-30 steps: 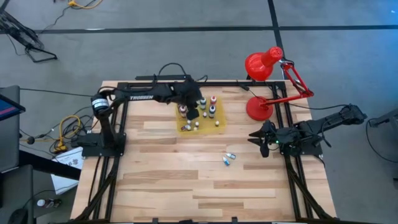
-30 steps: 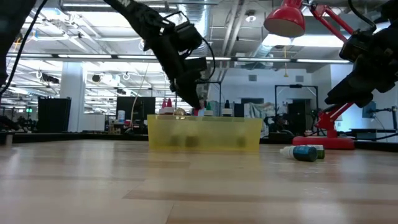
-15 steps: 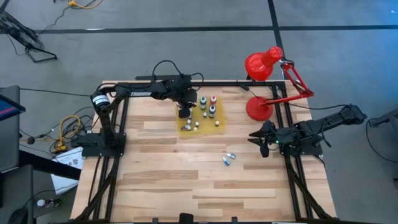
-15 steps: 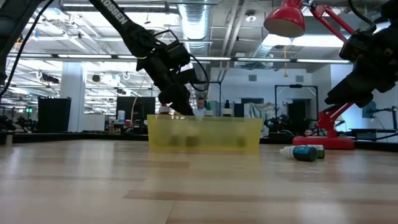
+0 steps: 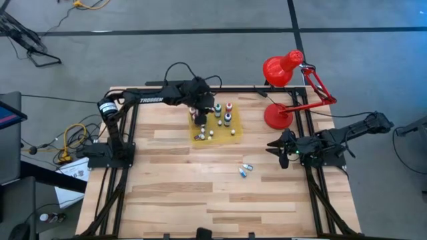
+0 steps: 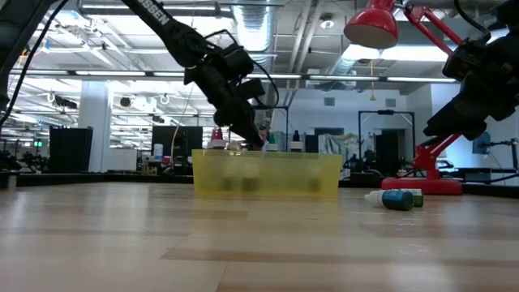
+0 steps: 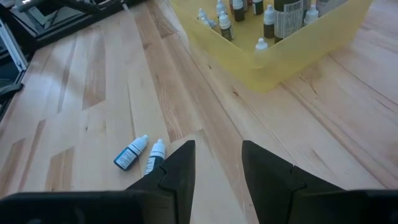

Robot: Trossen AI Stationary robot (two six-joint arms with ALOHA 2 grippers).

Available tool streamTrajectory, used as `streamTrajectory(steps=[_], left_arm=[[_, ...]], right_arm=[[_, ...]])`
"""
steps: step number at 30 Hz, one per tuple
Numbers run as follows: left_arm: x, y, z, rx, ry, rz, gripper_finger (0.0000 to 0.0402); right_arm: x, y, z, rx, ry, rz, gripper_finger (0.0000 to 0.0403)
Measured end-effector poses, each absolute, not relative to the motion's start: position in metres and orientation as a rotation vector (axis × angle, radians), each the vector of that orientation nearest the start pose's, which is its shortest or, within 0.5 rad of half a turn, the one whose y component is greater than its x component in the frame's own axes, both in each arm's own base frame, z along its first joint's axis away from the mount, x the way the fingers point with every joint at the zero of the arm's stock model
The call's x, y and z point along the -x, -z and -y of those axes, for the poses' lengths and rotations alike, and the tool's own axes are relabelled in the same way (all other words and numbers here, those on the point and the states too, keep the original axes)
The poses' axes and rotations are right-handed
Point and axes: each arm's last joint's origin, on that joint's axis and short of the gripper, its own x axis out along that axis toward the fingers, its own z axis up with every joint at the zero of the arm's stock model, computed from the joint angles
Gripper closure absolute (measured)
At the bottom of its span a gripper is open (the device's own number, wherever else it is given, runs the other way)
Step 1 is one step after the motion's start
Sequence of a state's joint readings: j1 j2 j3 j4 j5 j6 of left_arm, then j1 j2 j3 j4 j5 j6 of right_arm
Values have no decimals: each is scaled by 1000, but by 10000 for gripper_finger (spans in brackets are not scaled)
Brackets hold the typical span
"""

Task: Pick & Place food coloring
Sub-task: Put the small white food coloring in the bin

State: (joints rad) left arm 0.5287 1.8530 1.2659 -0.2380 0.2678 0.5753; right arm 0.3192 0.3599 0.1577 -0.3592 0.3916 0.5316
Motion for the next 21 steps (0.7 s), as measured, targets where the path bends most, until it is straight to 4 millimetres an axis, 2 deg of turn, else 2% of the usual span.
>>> streamTrajectory(steps=[4,9,13,16,21], left_arm=[[-341,-208,-201,-288,50,-818,333],[-325,-207,-219,-229,158,-750,333],[-329,-191,-224,-140,136,-771,333],[-337,-177,-222,-139,112,-804,333],[-343,-175,-218,-119,92,-799,333]], right_arm=[[-103,-156,-22,-324,207,-491,281],[-103,-156,-22,-324,207,-491,281],[-103,-156,-22,-324,207,-490,281],[-103,-156,-22,-324,207,-490,281],[-103,-156,-22,-323,207,-491,281]])
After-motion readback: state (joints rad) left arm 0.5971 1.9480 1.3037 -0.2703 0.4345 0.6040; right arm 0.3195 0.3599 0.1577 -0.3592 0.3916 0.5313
